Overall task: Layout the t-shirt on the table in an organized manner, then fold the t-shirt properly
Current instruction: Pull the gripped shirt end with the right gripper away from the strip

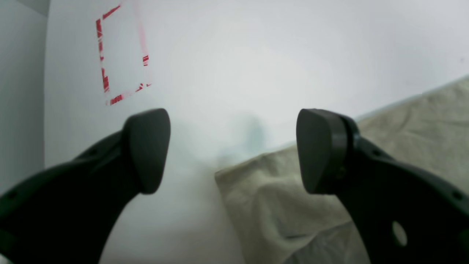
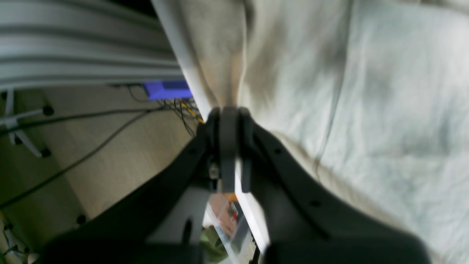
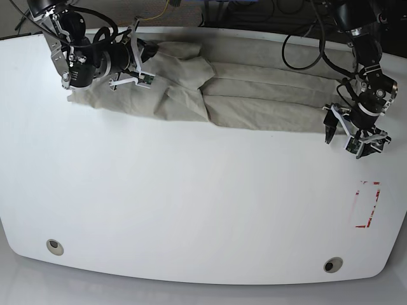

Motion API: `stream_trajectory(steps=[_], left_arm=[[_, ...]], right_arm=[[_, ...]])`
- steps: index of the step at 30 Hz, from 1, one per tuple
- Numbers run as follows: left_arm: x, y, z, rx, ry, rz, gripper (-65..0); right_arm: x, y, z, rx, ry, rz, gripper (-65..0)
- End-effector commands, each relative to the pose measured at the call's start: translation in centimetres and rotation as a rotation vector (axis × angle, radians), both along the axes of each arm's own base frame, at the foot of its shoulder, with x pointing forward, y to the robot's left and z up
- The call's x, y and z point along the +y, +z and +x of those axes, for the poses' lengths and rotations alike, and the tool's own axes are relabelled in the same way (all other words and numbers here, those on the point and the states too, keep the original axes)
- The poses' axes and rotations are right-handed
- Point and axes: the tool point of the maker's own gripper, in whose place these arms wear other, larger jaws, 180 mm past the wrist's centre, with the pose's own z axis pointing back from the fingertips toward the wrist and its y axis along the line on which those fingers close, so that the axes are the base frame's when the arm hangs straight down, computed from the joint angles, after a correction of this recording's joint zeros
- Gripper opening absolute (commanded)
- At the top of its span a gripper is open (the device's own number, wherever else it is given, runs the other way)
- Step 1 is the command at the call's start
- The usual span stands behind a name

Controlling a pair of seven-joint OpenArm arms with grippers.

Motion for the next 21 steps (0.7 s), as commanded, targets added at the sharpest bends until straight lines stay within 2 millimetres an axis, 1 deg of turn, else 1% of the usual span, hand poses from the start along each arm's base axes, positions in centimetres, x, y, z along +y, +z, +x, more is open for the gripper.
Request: stream_trajectory(steps=[1, 5, 9, 11, 13, 16, 17, 19, 20, 21], left_arm=[[0.3, 1.7, 0.9, -0.059, -0.006, 0.003, -13.8], [0.5, 1.9, 0.9, -0.059, -0.007, 0.011, -13.8], [0.6, 1.9, 0.9, -0.059, -0.007, 0.014, -13.8], [0.6, 1.9, 0.9, -0.059, -0.007, 0.014, -13.8], [0.6, 1.9, 0.9, -0.059, -0.007, 0.015, -13.8], [0.6, 1.9, 0.9, -0.059, -0.007, 0.015, -13.8], [0.6, 1.9, 0.9, -0.059, -0.007, 0.015, -13.8], [0.6, 1.9, 0.9, -0.059, -0.007, 0.015, -13.8], [0.6, 1.9, 0.9, -0.059, -0.007, 0.015, -13.8], [0.6, 1.9, 0.9, -0.059, -0.007, 0.015, -13.8]], right_arm=[[-0.1, 0.6, 0.2, -0.016, 0.01, 0.01, -64.0], [-0.5, 0.4, -0.4, -0.001, 0.013, -0.001, -63.9], [-0.5, 0.2, -0.8, 0.011, 0.017, -0.002, -63.9], [-0.3, 0.1, -1.4, 0.03, 0.031, 0.003, -63.0], [0.2, -0.1, -2.3, 0.055, 0.054, 0.011, -60.5], [1.0, -0.3, -3.4, 0.081, 0.091, 0.021, -53.7], [1.1, -0.3, -3.5, 0.083, 0.093, 0.022, -52.0], [1.1, -0.4, -3.8, 0.091, 0.093, 0.022, -46.6], [1.1, -0.4, -3.8, 0.091, 0.093, 0.022, -45.2], [1.1, -0.4, -4.0, 0.095, 0.094, 0.023, -40.6]])
